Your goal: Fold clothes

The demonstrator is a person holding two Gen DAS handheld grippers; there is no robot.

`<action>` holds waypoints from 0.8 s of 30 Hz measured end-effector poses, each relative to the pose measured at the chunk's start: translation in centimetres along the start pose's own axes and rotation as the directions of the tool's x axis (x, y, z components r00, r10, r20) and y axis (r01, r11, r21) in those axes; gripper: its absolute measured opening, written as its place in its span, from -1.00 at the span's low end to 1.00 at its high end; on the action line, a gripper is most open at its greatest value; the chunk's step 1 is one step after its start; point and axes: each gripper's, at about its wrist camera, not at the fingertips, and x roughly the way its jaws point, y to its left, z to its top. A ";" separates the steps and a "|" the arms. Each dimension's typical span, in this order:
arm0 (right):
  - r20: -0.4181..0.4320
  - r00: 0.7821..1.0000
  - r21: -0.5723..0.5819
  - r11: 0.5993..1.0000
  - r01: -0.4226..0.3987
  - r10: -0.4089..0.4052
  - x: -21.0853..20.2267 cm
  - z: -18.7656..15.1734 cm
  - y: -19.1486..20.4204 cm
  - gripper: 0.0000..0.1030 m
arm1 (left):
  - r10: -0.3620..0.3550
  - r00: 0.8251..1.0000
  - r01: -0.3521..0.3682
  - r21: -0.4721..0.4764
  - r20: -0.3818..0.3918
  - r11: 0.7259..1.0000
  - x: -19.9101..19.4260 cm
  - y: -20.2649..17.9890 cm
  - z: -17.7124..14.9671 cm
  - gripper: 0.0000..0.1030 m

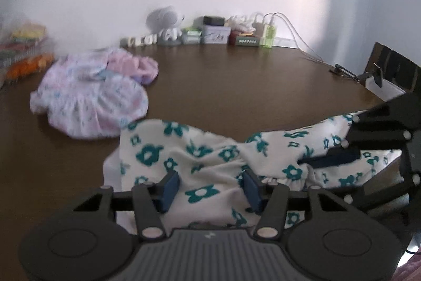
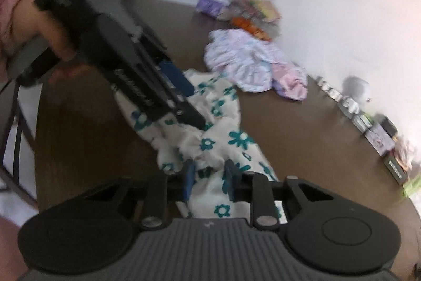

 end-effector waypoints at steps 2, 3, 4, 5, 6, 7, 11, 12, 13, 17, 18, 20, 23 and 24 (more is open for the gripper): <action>-0.015 1.000 -0.028 1.000 0.001 -0.001 0.3 -0.3 0.5 -0.57 | -0.011 1.000 0.011 -0.032 0.007 0.999 0.1 0.4 -0.2 0.07; -0.014 1.000 -0.023 1.000 -0.004 0.003 0.3 -0.4 0.4 -0.57 | -0.011 1.000 0.012 -0.037 0.009 0.999 0.0 0.5 -0.3 0.07; -0.014 1.000 0.003 1.000 -0.015 0.015 0.0 -0.2 0.0 -0.56 | -0.011 1.000 0.012 -0.041 0.011 0.999 0.0 0.5 -0.3 0.07; -0.014 1.000 0.029 0.999 -0.027 0.027 -0.2 -0.1 -0.5 -0.53 | -0.011 1.000 0.011 -0.043 0.012 0.999 -0.2 0.6 -0.2 0.08; 0.006 0.999 0.063 0.997 -0.040 0.039 -0.8 0.0 -0.9 -0.51 | -0.010 1.000 0.010 -0.044 0.012 0.999 -0.3 0.6 -0.1 0.11; 0.051 0.998 0.111 0.992 -0.055 0.049 -1.6 0.4 -1.5 -0.51 | -0.008 0.999 0.010 -0.053 0.034 0.999 -0.8 0.8 0.1 0.15; 0.155 0.987 0.219 0.972 -0.079 0.045 -2.8 1.5 -2.5 -0.50 | 0.020 0.994 -0.009 -0.100 0.110 0.995 -2.6 1.7 0.8 0.14; 0.159 0.986 0.231 0.970 -0.079 0.043 -2.5 1.8 -2.5 -0.51 | 0.033 0.992 -0.019 -0.115 0.124 0.993 -3.0 2.0 1.0 0.12; 0.140 0.989 0.239 0.968 -0.078 0.045 -1.8 1.9 -2.5 -0.54 | 0.036 0.993 -0.023 -0.114 0.111 0.993 -3.0 2.1 0.9 -0.01; 0.047 0.996 0.276 0.958 -0.081 0.071 0.8 1.3 -2.0 -0.73 | 0.049 0.998 -0.045 -0.097 0.038 0.994 -2.6 2.3 -0.4 -0.22; 0.024 0.996 0.289 0.954 -0.085 0.081 1.3 0.9 -1.9 -0.73 | 0.056 0.998 -0.054 -0.091 0.018 0.994 -2.4 2.3 -0.8 -0.22; 0.030 0.996 0.316 0.945 -0.088 0.082 1.7 0.3 -1.8 -0.73 | 0.064 0.998 -0.063 -0.085 0.004 0.994 -1.9 2.5 -1.5 -0.20; 0.029 0.997 0.329 0.941 -0.081 0.076 1.4 0.1 -1.5 -0.72 | 0.079 0.997 -0.079 -0.068 0.005 0.995 -1.8 2.4 -1.7 -0.17; 0.028 0.997 0.333 0.940 -0.079 0.074 1.3 0.1 -1.4 -0.70 | 0.087 0.996 -0.086 -0.062 0.000 0.994 -1.7 2.3 -1.7 -0.14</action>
